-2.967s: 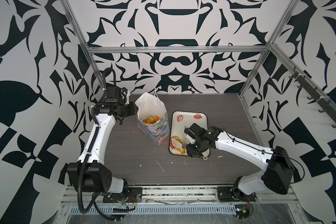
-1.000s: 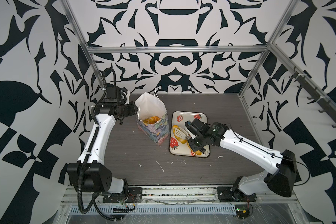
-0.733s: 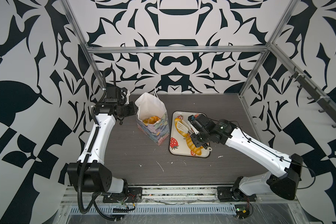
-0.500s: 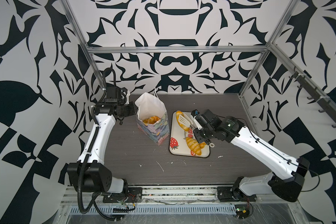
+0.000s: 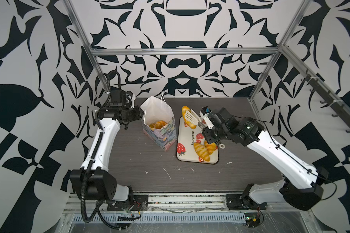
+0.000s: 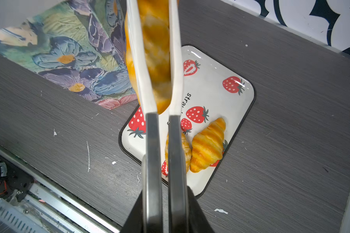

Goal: Pack bread into a paper bag
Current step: Place the bread in the paper bag.

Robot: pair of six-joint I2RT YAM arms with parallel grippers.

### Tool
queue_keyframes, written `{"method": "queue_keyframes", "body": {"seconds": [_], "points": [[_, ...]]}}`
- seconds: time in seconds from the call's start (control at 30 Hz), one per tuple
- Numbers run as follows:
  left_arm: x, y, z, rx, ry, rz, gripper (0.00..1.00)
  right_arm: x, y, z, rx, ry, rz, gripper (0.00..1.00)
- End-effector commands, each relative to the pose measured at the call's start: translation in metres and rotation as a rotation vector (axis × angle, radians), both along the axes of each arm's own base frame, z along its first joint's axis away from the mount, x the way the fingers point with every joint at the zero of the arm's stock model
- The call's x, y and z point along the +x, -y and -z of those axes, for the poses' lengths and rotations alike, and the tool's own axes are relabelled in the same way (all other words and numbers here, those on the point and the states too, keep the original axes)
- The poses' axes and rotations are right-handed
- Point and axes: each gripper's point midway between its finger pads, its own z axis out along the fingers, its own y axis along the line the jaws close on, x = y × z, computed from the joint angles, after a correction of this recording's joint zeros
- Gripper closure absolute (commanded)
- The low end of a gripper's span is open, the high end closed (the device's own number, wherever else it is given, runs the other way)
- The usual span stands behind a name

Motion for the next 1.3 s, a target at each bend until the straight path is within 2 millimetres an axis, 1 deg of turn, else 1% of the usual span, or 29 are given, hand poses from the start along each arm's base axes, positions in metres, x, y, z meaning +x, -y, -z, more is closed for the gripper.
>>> {"method": "queue_keyframes", "body": {"seconds": [0.0, 0.1, 0.33, 0.57, 0.67, 0.9, 1.27], "points": [[-0.01, 0.002, -0.001, 0.0, -0.011, 0.009, 0.72, 0.004, -0.001, -0.041, 0.085, 0.104, 0.001, 0.72], [-0.01, 0.001, -0.001, 0.001, -0.011, 0.009, 0.72, 0.004, -0.007, -0.05, 0.121, 0.113, -0.016, 0.72], [-0.01, 0.001, -0.004, 0.002, -0.003, 0.01, 0.72, 0.004, -0.024, -0.062, 0.193, 0.121, -0.06, 0.72], [-0.011, 0.001, -0.004, 0.004, -0.002, 0.01, 0.72, 0.004, -0.038, -0.078, 0.235, 0.144, -0.101, 0.72], [-0.01, 0.001, -0.004, 0.004, -0.003, 0.011, 0.72, 0.003, -0.049, -0.084, 0.262, 0.149, -0.129, 0.72], [-0.01, 0.001, -0.005, 0.004, 0.0, 0.01, 0.72, 0.004, -0.072, -0.09, 0.271, 0.164, -0.18, 0.72], [-0.01, 0.001, -0.004, 0.003, -0.001, 0.01, 0.72, 0.004, -0.114, -0.096, 0.299, 0.162, -0.264, 0.72]]}}
